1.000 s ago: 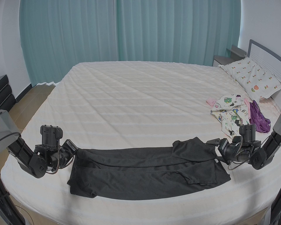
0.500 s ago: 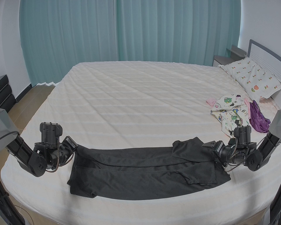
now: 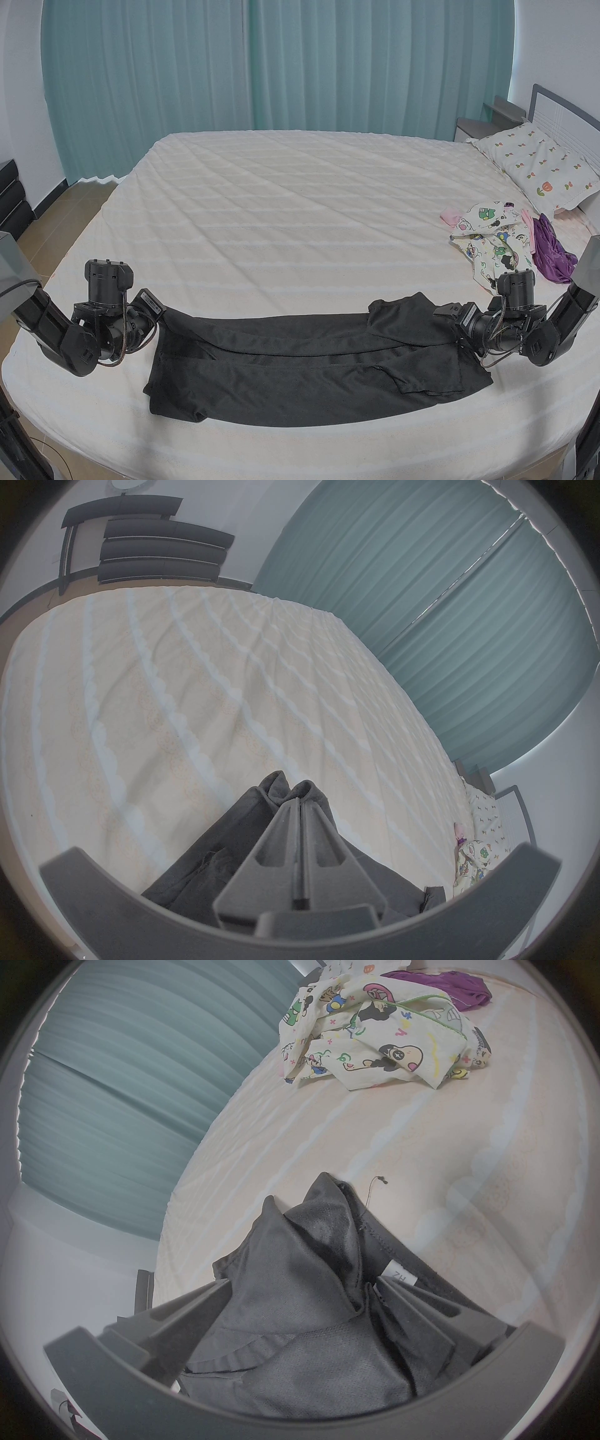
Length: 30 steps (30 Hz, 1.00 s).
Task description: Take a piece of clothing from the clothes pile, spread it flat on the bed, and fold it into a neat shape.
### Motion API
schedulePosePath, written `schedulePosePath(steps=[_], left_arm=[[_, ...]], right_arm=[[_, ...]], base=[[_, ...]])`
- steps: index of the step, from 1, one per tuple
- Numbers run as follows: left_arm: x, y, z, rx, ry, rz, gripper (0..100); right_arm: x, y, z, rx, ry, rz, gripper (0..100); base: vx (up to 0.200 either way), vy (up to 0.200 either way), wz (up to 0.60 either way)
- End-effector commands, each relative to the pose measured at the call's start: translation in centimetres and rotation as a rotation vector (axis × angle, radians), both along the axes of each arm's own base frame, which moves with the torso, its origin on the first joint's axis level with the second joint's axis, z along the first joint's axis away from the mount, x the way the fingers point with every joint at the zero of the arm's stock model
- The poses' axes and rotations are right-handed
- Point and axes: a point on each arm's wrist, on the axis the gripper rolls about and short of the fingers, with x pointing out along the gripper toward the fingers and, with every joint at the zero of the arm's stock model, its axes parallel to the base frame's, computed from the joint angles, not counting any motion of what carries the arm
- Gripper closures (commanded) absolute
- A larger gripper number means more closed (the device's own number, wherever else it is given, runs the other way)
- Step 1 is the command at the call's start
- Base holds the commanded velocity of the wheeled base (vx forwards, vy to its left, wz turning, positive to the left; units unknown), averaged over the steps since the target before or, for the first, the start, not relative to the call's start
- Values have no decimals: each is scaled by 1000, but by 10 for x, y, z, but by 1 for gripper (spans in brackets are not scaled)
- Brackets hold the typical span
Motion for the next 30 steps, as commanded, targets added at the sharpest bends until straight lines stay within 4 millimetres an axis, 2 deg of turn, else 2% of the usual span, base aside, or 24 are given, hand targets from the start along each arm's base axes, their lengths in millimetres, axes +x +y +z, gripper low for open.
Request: schedulePosePath(steps=[1, 11, 20, 30], left_arm=[[0, 0, 0, 0, -1, 0, 100], [0, 0, 0, 3, 1, 2, 100], [5, 0, 6, -1, -25, 4, 100], [4, 1, 5, 4, -19, 12, 100]], right_arm=[[4, 2, -5, -3, 9, 5, 100], [6, 2, -1, -22, -14, 10, 100], [8, -1, 11, -14, -56, 1, 100], [6, -2, 8, -14, -44, 6, 100]], base=[[0, 0, 0], [0, 0, 0], [0, 0, 0], [0, 0, 0]])
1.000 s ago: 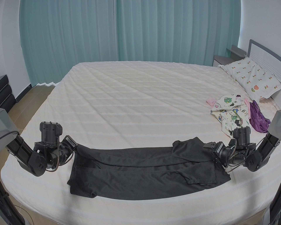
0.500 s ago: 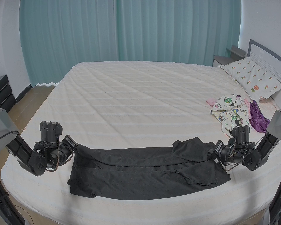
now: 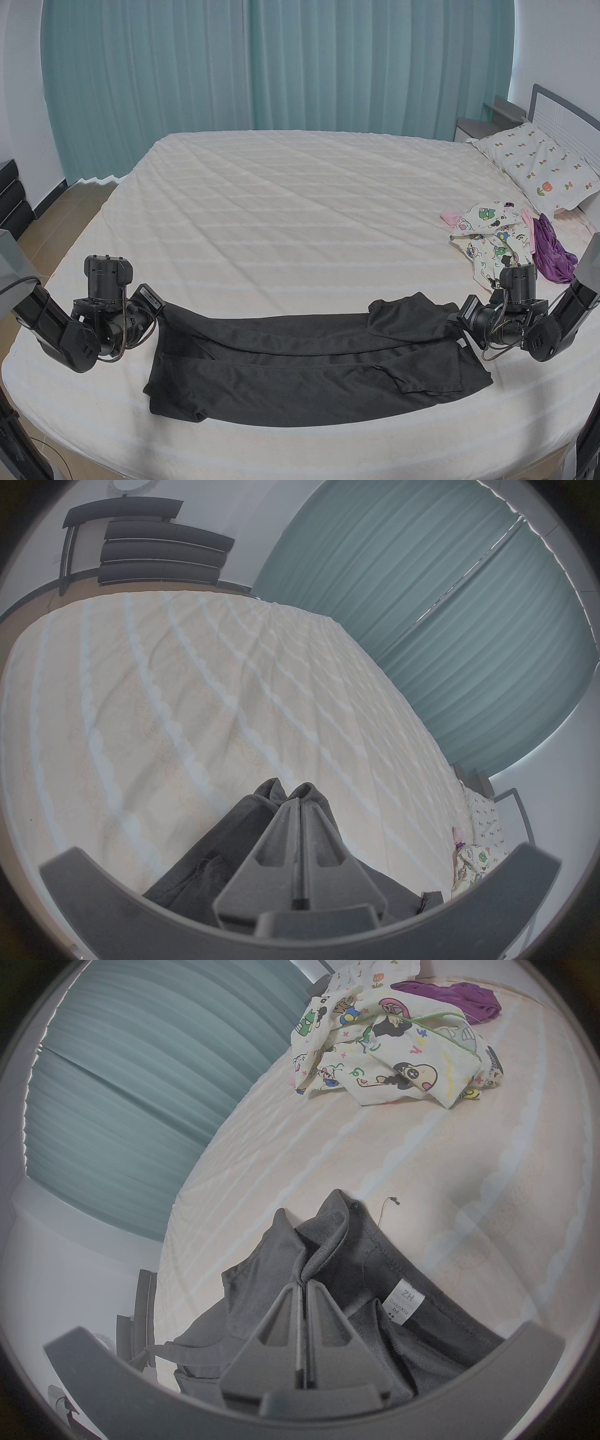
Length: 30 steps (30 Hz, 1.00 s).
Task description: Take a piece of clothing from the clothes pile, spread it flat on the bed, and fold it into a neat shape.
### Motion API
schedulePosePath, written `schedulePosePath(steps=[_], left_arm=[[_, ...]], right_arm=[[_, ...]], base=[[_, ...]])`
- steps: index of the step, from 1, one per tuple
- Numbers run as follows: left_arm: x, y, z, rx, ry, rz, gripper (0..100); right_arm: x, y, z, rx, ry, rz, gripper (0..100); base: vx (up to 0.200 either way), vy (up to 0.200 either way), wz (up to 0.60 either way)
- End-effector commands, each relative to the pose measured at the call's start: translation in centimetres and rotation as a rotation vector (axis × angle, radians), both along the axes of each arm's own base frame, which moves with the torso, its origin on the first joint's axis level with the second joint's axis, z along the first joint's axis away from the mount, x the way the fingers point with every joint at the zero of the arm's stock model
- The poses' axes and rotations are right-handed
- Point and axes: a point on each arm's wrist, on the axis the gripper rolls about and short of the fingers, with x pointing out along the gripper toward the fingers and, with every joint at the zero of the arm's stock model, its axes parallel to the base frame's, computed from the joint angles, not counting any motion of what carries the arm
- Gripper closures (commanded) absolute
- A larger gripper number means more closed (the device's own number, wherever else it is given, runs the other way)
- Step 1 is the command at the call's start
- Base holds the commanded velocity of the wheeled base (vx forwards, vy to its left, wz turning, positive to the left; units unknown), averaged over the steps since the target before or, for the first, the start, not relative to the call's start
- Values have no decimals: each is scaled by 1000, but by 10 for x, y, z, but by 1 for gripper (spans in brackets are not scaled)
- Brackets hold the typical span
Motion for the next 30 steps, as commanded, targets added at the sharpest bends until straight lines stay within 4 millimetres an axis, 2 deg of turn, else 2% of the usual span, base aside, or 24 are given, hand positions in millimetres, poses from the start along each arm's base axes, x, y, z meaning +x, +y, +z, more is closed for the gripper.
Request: schedulePosePath(steps=[1, 11, 17, 18, 20, 22, 25, 30], left_arm=[[-1, 0, 0, 0, 0, 1, 100], [3, 0, 8, -4, -33, 2, 100], [15, 4, 18, -10, -80, 19, 100], [20, 6, 24, -13, -109, 28, 100], [22, 7, 26, -15, -118, 31, 100], [28, 11, 36, -20, -160, 47, 100], [29, 13, 36, -22, -163, 52, 100], [25, 14, 29, -17, -135, 53, 100]], right_arm=[[0, 0, 0, 2, 0, 2, 100], [6, 0, 16, 23, -67, 1, 100], [25, -8, 34, 40, -148, -33, 100], [34, -9, 45, 66, -190, -50, 100], [37, -10, 49, 75, -206, -55, 100], [49, -10, 62, 108, -264, -73, 100], [52, -9, 63, 121, -268, -77, 100], [49, -11, 46, 113, -209, -86, 100]], base=[[0, 0, 0], [0, 0, 0], [0, 0, 0], [0, 0, 0], [0, 0, 0], [0, 0, 0], [0, 0, 0], [0, 0, 0]])
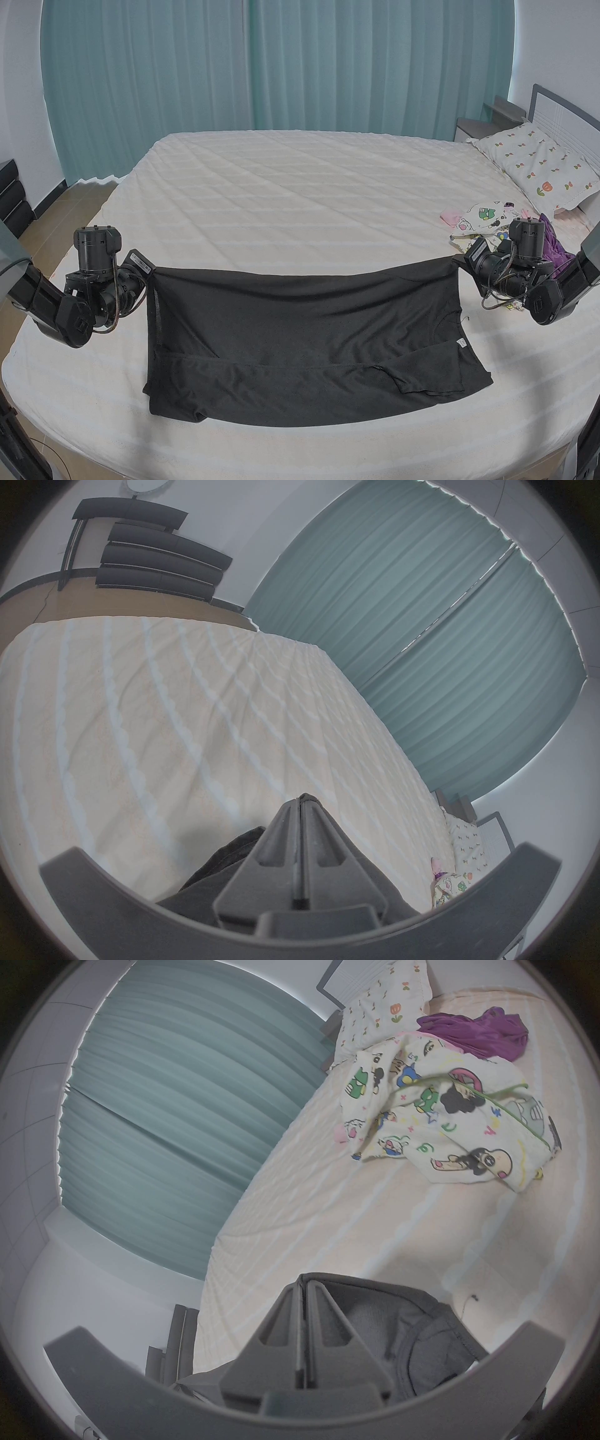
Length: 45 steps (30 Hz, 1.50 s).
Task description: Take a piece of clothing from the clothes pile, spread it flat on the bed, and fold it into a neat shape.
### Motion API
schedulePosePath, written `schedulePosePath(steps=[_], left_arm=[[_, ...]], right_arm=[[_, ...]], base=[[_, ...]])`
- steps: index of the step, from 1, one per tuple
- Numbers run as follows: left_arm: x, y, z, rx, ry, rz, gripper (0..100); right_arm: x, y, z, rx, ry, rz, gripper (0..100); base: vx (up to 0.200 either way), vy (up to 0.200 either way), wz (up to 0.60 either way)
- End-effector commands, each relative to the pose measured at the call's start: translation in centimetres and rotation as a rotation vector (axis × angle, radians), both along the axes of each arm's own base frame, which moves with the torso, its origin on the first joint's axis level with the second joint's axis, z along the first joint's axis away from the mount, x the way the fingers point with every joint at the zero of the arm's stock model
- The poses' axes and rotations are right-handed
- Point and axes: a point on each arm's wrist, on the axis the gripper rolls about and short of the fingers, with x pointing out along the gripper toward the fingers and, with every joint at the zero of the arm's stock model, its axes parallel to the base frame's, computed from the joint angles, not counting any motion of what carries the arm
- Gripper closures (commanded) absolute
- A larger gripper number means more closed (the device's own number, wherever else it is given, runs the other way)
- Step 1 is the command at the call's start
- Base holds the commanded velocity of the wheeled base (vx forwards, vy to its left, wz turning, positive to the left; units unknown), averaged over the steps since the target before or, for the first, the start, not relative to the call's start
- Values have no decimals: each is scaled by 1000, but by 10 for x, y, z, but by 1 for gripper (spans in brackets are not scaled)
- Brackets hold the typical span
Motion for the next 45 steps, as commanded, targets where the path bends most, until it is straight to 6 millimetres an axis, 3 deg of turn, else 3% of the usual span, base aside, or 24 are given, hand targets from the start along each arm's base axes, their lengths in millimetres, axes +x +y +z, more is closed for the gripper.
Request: schedulePosePath(steps=[1, 15, 23, 36, 37, 38, 43, 45], left_arm=[[-4, 2, -8, 4, 33, 3, 100], [-44, 5, -47, 29, 220, -7, 100], [-59, 4, -62, 38, 295, -19, 100], [-73, 3, -73, 75, 361, -46, 100], [-74, 1, -74, 77, 367, -54, 100], [-76, 0, -74, 78, 370, -60, 0], [-76, -2, -71, 80, 357, -64, 0], [-76, 0, -60, 75, 313, -55, 0]], right_arm=[[-4, -6, -17, -5, 60, -13, 100], [-41, -10, -57, -76, 231, 48, 100], [-55, -9, -68, -106, 283, 79, 100], [-59, -9, -76, -118, 313, 92, 100], [-59, -9, -76, -117, 314, 93, 0], [-60, -8, -77, -117, 316, 95, 0], [-63, -8, -72, -112, 306, 97, 0], [-64, -10, -59, -99, 263, 87, 0]], base=[[0, 0, 0], [0, 0, 0], [0, 0, 0], [0, 0, 0], [0, 0, 0], [0, 0, 0], [0, 0, 0], [0, 0, 0]])
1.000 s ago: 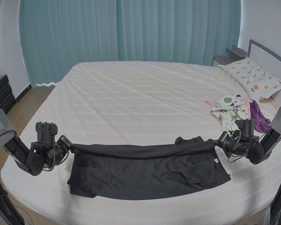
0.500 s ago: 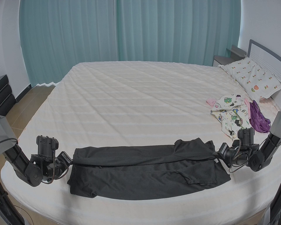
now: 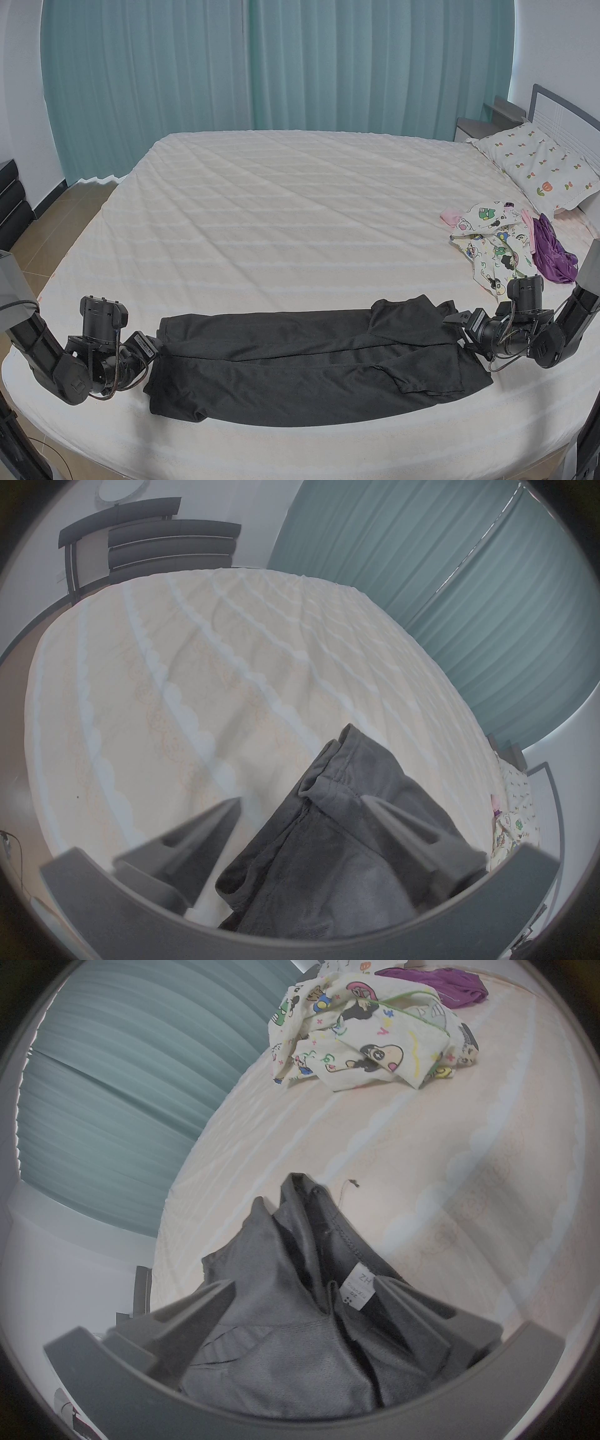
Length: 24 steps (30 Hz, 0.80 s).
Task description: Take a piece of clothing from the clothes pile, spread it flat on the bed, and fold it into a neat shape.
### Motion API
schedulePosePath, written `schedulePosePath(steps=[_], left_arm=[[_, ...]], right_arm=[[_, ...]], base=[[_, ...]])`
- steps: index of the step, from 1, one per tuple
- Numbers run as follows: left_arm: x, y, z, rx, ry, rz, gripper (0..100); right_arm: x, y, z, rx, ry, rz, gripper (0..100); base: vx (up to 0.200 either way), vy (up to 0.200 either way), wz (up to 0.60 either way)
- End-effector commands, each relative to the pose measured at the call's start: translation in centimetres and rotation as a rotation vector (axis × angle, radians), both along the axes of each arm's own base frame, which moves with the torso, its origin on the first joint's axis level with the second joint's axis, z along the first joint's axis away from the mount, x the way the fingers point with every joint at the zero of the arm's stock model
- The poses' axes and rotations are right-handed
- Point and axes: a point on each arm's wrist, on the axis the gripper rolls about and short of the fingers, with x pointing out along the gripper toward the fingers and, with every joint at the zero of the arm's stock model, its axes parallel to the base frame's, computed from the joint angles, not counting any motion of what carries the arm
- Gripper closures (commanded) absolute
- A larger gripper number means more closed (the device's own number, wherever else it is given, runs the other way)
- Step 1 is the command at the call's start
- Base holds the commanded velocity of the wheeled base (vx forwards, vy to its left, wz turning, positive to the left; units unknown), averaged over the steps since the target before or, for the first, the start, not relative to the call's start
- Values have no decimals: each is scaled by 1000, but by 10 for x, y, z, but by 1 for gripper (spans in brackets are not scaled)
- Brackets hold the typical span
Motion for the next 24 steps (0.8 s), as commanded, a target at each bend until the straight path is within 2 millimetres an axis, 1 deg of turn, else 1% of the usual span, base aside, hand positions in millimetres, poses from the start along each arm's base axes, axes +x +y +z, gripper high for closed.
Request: schedulePosePath(steps=[1, 3, 4, 5, 7, 8, 13, 17, 21, 23, 24], left_arm=[[0, 1, 13, -7, -54, 8, 0], [8, 2, 27, -13, -116, 14, 0], [8, 2, 27, -13, -119, 14, 0], [20, 2, 37, -9, -164, 7, 0], [21, 2, 37, -9, -167, 7, 0], [38, 3, 48, 1, -221, -2, 0], [69, 0, 27, 75, -142, -75, 0], [85, -2, 17, 72, -132, -128, 0], [96, -3, 10, 85, -128, -178, 0], [97, -2, 7, 91, -120, -181, 0], [99, -2, 2, 108, -107, -194, 0]], right_arm=[[-2, -2, 16, 16, -50, -7, 0], [-1, -2, 23, 35, -75, 8, 0], [-1, -2, 24, 37, -78, 9, 0], [2, -1, 27, 39, -93, 12, 0], [3, -1, 27, 39, -95, 12, 0], [4, 2, 26, 42, -91, 21, 0], [3, 2, 19, 60, -60, 27, 0], [3, 1, 14, 60, -43, 26, 0], [3, 1, 10, 58, -30, 26, 0], [3, 1, 10, 58, -30, 26, 0], [3, 1, 11, 59, -33, 26, 0]], base=[[0, 0, 0], [0, 0, 0], [0, 0, 0], [0, 0, 0], [0, 0, 0], [0, 0, 0], [0, 0, 0], [0, 0, 0], [0, 0, 0], [0, 0, 0], [0, 0, 0]])
